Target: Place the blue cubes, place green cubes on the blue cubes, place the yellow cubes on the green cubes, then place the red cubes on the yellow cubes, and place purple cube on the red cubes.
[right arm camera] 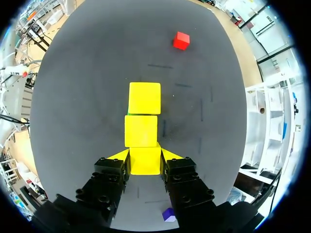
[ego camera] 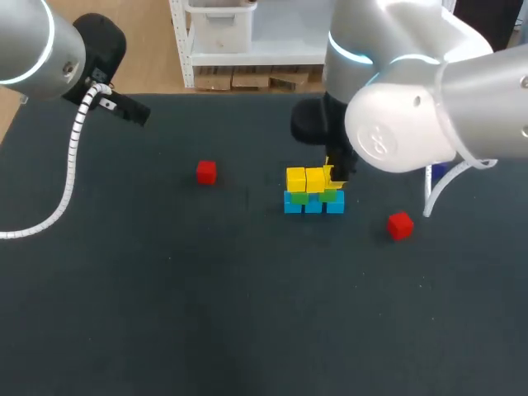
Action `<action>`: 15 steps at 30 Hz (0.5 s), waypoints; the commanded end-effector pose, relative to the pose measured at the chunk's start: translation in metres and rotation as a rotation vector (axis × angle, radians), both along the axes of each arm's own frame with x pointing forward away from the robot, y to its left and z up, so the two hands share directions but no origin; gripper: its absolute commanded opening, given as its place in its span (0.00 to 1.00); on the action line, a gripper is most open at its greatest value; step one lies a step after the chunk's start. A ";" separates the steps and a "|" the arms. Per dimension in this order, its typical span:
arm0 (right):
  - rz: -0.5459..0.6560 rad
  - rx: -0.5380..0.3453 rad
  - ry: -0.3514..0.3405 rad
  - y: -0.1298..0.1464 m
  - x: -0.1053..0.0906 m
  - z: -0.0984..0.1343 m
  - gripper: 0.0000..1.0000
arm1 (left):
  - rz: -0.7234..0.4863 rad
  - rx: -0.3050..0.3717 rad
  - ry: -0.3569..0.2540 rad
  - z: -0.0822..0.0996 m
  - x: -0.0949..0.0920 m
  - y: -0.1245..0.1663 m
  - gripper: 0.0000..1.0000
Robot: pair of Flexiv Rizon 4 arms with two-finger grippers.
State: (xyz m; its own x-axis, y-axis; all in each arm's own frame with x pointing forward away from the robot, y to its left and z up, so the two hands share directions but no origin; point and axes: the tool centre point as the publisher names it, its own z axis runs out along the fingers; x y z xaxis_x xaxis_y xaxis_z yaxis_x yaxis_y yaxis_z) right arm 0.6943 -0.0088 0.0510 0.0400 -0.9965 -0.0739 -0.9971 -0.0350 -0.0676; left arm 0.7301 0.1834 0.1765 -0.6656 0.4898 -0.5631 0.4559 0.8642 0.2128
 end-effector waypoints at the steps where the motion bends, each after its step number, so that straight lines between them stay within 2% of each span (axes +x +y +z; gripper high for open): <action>1: 0.000 0.003 0.004 0.000 0.003 -0.003 0.00 | -0.004 -0.003 0.001 0.000 0.001 0.001 1.00; 6: -0.003 -0.001 0.004 -0.002 0.004 -0.003 0.14 | -0.004 -0.003 0.001 0.000 0.001 0.001 1.00; 9: -0.003 -0.001 0.003 -0.002 0.003 -0.002 0.30 | -0.004 -0.003 0.001 0.000 0.001 0.001 1.00; 10: -0.002 -0.002 0.002 -0.002 0.003 -0.002 0.33 | -0.004 -0.003 0.001 0.000 0.001 0.001 1.00; 13: -0.009 0.005 -0.011 -0.002 0.002 0.001 0.20 | -0.004 -0.003 0.001 0.000 0.001 0.001 1.00; 15: -0.012 0.010 -0.009 -0.003 0.002 0.003 0.20 | -0.004 -0.003 0.001 0.000 0.001 0.001 1.00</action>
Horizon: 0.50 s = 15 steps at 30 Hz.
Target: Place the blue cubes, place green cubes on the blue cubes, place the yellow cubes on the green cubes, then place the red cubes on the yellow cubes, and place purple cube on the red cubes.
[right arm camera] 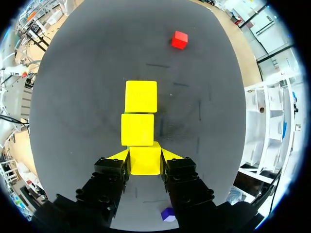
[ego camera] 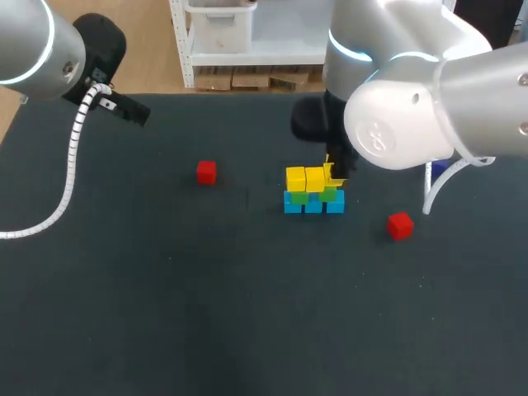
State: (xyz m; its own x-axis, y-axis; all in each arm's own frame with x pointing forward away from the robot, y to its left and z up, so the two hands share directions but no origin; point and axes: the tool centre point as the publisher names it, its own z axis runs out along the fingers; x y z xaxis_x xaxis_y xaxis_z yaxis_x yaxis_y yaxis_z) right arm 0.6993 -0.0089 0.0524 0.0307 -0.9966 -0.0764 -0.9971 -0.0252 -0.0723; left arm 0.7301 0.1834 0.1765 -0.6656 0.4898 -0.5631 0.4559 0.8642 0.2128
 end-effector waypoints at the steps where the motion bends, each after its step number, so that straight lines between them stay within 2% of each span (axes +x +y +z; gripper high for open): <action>1: -0.003 0.008 -0.004 -0.003 -0.004 0.002 0.21 | -0.004 -0.003 0.001 0.000 0.001 0.001 1.00; 15: 0.000 0.018 -0.011 -0.005 -0.013 0.007 0.21 | -0.004 -0.003 0.001 0.000 0.001 0.001 1.00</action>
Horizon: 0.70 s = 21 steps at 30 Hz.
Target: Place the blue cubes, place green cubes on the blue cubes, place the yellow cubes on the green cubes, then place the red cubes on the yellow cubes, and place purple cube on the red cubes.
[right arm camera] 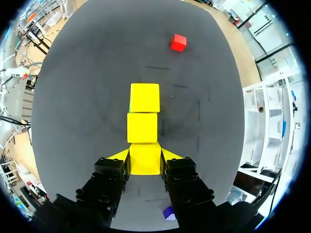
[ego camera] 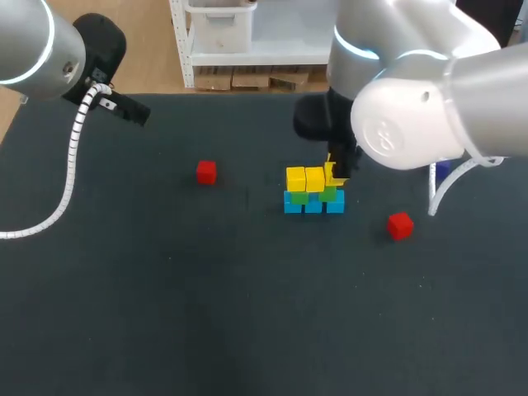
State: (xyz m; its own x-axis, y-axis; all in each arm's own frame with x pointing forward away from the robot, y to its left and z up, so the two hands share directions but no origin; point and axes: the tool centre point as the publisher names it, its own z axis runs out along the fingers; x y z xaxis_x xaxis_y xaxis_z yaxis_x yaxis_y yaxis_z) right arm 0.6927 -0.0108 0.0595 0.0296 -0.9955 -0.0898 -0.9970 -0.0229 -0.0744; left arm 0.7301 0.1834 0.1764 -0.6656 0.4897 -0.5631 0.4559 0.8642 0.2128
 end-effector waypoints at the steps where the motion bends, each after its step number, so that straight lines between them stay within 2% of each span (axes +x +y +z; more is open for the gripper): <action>1: 0.003 0.004 -0.008 -0.002 -0.007 0.000 0.22 | -0.004 -0.003 0.001 0.000 0.001 0.001 1.00; 21: 0.009 0.000 -0.005 0.000 -0.008 -0.004 0.26 | -0.004 -0.003 0.001 0.000 0.001 0.001 1.00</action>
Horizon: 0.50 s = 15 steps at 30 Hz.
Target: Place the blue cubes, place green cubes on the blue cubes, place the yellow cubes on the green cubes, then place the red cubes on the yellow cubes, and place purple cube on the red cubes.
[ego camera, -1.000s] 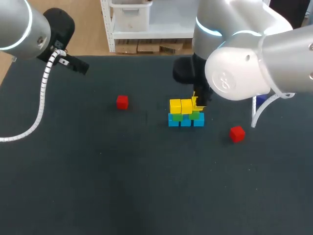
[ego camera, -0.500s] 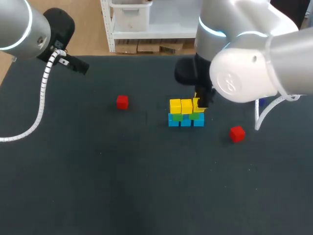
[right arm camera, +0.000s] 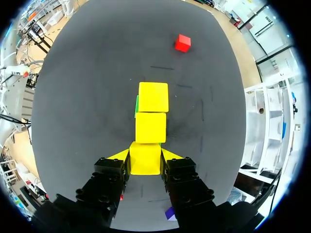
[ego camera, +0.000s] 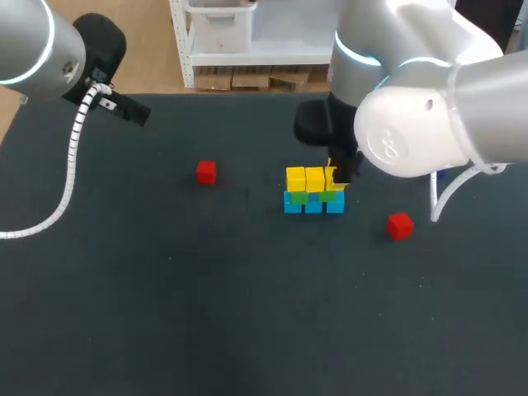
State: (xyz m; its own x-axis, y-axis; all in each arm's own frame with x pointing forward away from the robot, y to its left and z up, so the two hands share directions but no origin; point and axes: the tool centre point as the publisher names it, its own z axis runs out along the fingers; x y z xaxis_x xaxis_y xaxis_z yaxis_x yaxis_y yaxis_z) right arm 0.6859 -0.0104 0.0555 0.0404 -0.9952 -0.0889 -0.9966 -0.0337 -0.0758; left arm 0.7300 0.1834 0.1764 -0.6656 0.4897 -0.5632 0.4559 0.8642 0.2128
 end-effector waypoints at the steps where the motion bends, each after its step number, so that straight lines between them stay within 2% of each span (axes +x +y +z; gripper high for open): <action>1: -0.002 0.000 -0.004 0.000 -0.001 -0.001 0.26 | -0.004 -0.003 0.001 0.000 0.001 0.001 1.00; 15: -0.005 0.001 -0.005 0.000 -0.001 -0.001 0.36 | -0.004 -0.003 0.001 0.000 0.001 0.001 1.00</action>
State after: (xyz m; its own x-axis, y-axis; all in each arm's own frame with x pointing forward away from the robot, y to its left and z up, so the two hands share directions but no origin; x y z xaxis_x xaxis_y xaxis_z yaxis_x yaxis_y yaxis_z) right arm 0.6861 -0.0098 0.0550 0.0361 -0.9955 -0.0876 -0.9966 -0.0294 -0.0771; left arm 0.7300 0.1834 0.1764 -0.6656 0.4897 -0.5632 0.4559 0.8642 0.2128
